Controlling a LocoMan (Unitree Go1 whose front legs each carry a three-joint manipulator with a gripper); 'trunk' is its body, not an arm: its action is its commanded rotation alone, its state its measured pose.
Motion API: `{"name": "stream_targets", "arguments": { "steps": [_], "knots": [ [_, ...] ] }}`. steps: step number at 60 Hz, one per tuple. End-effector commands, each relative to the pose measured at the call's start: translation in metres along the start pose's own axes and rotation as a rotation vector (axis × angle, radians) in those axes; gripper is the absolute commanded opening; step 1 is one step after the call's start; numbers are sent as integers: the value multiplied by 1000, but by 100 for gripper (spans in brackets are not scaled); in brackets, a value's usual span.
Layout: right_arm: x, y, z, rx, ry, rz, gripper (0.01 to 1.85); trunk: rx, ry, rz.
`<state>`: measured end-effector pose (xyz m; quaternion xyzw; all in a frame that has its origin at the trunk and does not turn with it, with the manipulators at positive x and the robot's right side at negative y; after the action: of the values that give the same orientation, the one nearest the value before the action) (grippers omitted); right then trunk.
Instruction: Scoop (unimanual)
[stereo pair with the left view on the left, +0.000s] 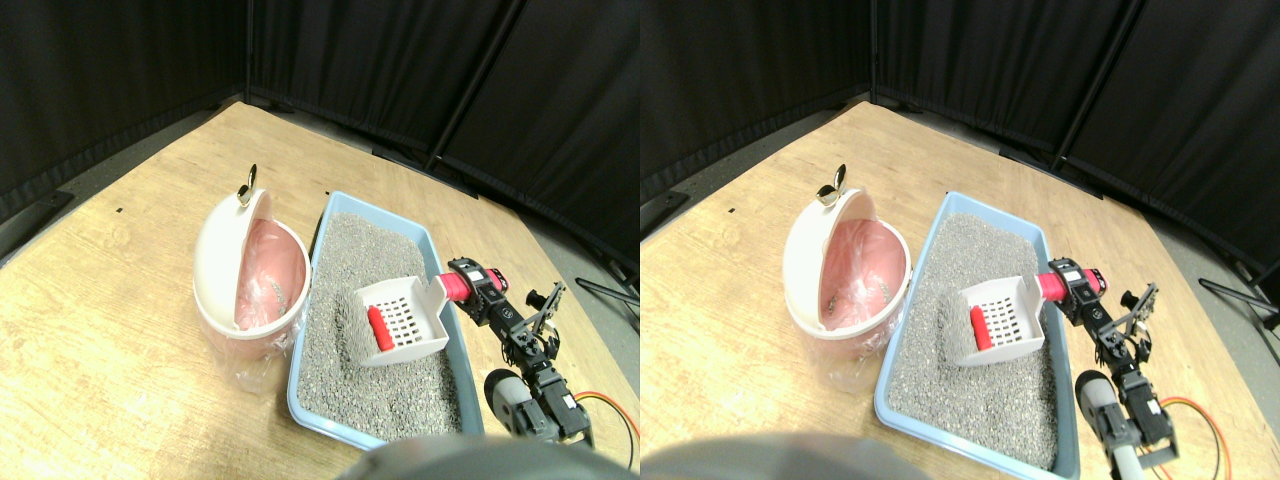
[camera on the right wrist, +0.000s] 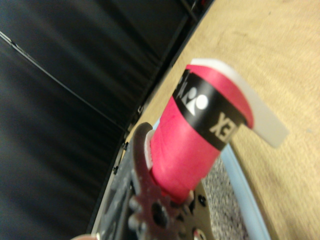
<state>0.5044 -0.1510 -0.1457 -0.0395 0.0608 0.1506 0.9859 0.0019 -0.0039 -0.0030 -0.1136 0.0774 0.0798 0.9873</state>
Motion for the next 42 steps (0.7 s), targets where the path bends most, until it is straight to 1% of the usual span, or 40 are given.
{"name": "stream_targets", "arguments": {
  "steps": [1,2,7,10,12,14,16,19,22,24,30,32,34,35,36,39,42],
  "knots": [
    [0,-9,6,88,-69,-44,5,-13,-14,-7],
    [-1,-12,4,96,-81,-36,5,-12,-14,-9],
    [-5,-17,-1,123,-80,-44,5,-9,-15,-13],
    [-11,-21,-3,208,-79,-62,5,-8,-18,-15],
    [-13,-25,-5,265,-103,-73,5,-6,-21,-17],
    [-15,-27,-6,303,-130,-65,5,-5,-21,-18],
    [-17,-29,-6,339,-139,-94,5,-3,-23,-19],
    [-20,-31,-6,339,-156,-103,5,-2,-25,-21],
    [-22,-34,-5,357,-186,-93,5,1,-29,-24],
    [-23,-34,-4,358,-192,-92,5,2,-29,-26],
    [-24,-35,5,381,-237,-70,5,3,-34,-31],
    [-25,-35,9,415,-257,-68,5,3,-34,-31],
    [-25,-35,10,427,-262,-66,5,4,-35,-31],
    [-26,-36,15,454,-279,-56,5,5,-37,-31],
    [-26,-37,17,448,-286,-42,5,5,-37,-31],
    [-26,-37,19,448,-294,-33,5,5,-39,-33],
    [-27,-36,28,459,-310,-21,5,5,-40,-34]
  ]
}}
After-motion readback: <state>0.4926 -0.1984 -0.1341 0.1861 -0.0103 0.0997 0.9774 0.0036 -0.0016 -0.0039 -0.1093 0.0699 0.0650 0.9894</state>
